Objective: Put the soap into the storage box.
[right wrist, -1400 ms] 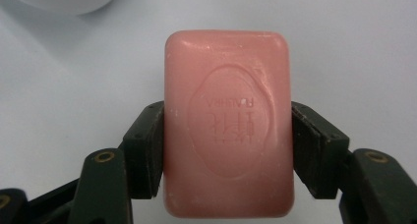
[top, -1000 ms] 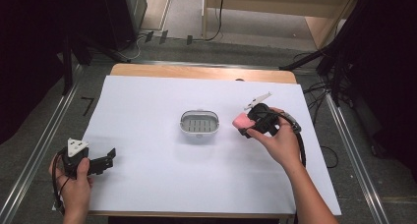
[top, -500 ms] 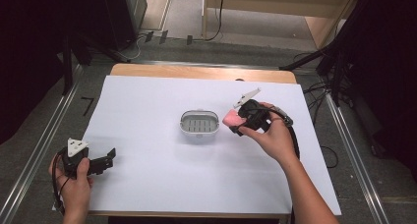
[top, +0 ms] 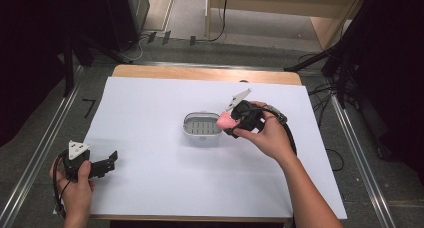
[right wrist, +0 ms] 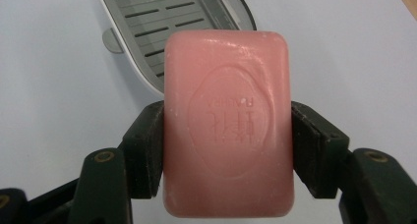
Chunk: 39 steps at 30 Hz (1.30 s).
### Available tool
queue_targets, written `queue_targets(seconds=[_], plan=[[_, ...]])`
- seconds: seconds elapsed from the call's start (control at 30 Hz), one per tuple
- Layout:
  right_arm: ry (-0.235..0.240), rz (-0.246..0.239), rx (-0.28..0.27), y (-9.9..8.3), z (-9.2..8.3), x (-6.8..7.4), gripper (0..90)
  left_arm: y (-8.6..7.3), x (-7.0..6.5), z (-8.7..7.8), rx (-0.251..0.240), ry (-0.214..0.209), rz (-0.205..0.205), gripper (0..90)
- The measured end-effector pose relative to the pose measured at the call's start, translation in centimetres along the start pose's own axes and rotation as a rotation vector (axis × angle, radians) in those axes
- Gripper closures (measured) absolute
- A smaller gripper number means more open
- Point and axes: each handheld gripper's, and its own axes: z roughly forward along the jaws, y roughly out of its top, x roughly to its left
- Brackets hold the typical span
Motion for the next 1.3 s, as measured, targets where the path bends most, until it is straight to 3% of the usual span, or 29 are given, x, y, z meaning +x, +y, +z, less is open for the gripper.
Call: queue_targets(seconds=[0.2,0.47,0.63,0.8,1.3], plan=[[0.028,-0.039,-0.009,0.6,0.5,0.1,38.8,0.0,0.0,0.0,0.001,-0.002,-0.001,0.1],[0.067,-0.046,-0.015,1.4,1.0,0.3,38.7,0.0,0.0,0.0,0.004,-0.002,-0.003,0.1],[0.065,-0.090,-0.033,2.0,1.3,0.5,38.7,0.0,0.0,0.0,0.005,-0.003,-0.002,0.1],[0.075,-0.103,-0.052,2.6,1.6,0.6,38.7,0.0,0.1,0.0,0.005,-0.004,-0.003,0.1],[0.106,-0.176,-0.028,4.3,3.1,0.9,38.7,0.0,0.1,0.0,0.005,-0.006,-0.004,0.1]])
